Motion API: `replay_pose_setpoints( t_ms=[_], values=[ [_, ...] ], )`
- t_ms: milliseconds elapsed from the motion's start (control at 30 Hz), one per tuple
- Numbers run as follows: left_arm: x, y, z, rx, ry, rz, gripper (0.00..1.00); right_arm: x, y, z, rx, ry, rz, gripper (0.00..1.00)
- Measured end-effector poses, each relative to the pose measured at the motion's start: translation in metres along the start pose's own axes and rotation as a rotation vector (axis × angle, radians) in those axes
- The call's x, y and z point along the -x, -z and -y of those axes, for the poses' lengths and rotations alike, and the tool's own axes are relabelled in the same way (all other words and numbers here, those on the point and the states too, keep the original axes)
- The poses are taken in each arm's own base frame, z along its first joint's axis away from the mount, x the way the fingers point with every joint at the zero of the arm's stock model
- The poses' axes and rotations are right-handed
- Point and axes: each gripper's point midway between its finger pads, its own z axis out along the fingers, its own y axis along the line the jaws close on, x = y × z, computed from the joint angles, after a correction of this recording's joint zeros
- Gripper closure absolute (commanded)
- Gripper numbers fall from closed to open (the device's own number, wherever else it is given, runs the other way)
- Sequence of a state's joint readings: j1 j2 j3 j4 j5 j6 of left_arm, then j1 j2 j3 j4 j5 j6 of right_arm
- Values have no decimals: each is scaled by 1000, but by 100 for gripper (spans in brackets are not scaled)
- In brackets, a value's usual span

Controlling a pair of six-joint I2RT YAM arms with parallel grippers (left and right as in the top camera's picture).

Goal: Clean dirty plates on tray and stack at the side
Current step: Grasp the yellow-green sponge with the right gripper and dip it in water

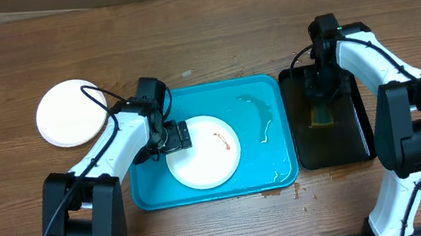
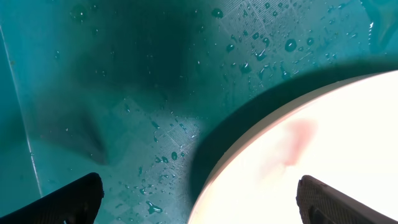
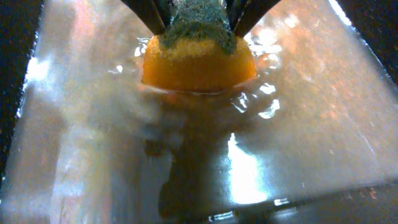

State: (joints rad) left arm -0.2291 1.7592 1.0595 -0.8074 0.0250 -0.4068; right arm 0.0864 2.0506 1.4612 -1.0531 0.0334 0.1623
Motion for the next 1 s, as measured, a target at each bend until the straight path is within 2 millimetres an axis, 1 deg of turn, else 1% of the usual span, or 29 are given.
replay_pose_setpoints(
  t_ms=[33, 67, 100, 167, 200, 233, 267, 300, 333, 500, 533, 567, 600, 667, 700, 733, 800, 867, 900, 933, 1000],
  values=[
    [0, 0, 0, 0, 0, 0, 0, 2, -1, -1, 2, -4, 10, 51],
    [0, 0, 0, 0, 0, 0, 0, 3, -1, -1, 2, 1, 14, 50],
    [0, 0, 0, 0, 0, 0, 0, 4, -1, -1, 4, 2, 16, 59],
    [0, 0, 0, 0, 0, 0, 0, 3, -1, -1, 3, 9, 16, 91],
    [0, 0, 0, 0, 0, 0, 0, 4, -1, -1, 3, 10, 16, 92],
    [0, 0, 0, 0, 0, 0, 0, 3, -1, -1, 3, 4, 15, 88],
    [0, 0, 0, 0, 0, 0, 0, 3, -1, -1, 3, 1, 13, 66],
    [0, 0, 0, 0, 0, 0, 0, 1, -1, 0, 1, -1, 7, 56],
    [0, 0, 0, 0, 0, 0, 0, -2, -1, 0, -2, 2, -6, 51],
    [0, 0, 0, 0, 0, 0, 0, -24, 0, 6, -23, -1, -95, 52],
    [0, 0, 0, 0, 0, 0, 0, -30, 1, 7, -29, -10, -120, 53],
    [0, 0, 0, 0, 0, 0, 0, -32, 1, 7, -31, -17, -127, 55],
    [0, 0, 0, 0, 0, 0, 0, -32, 1, 8, -32, -21, -129, 60],
    [0, 0, 0, 0, 0, 0, 0, -30, -2, 7, -29, -31, -118, 83],
    [0, 0, 0, 0, 0, 0, 0, -29, -4, 6, -26, -30, -111, 87],
    [0, 0, 0, 0, 0, 0, 0, -31, -6, 7, -27, -32, -114, 87],
    [0, 0, 0, 0, 0, 0, 0, -33, -9, 7, -30, -40, -117, 62],
    [0, 0, 0, 0, 0, 0, 0, -32, -9, 8, -30, -38, -115, 58],
    [0, 0, 0, 0, 0, 0, 0, -32, -9, 8, -33, -38, -114, 58],
    [0, 0, 0, 0, 0, 0, 0, -31, -9, 9, -36, -40, -110, 61],
    [0, 0, 0, 0, 0, 0, 0, -28, -10, 9, -35, -45, -99, 73]
  ],
)
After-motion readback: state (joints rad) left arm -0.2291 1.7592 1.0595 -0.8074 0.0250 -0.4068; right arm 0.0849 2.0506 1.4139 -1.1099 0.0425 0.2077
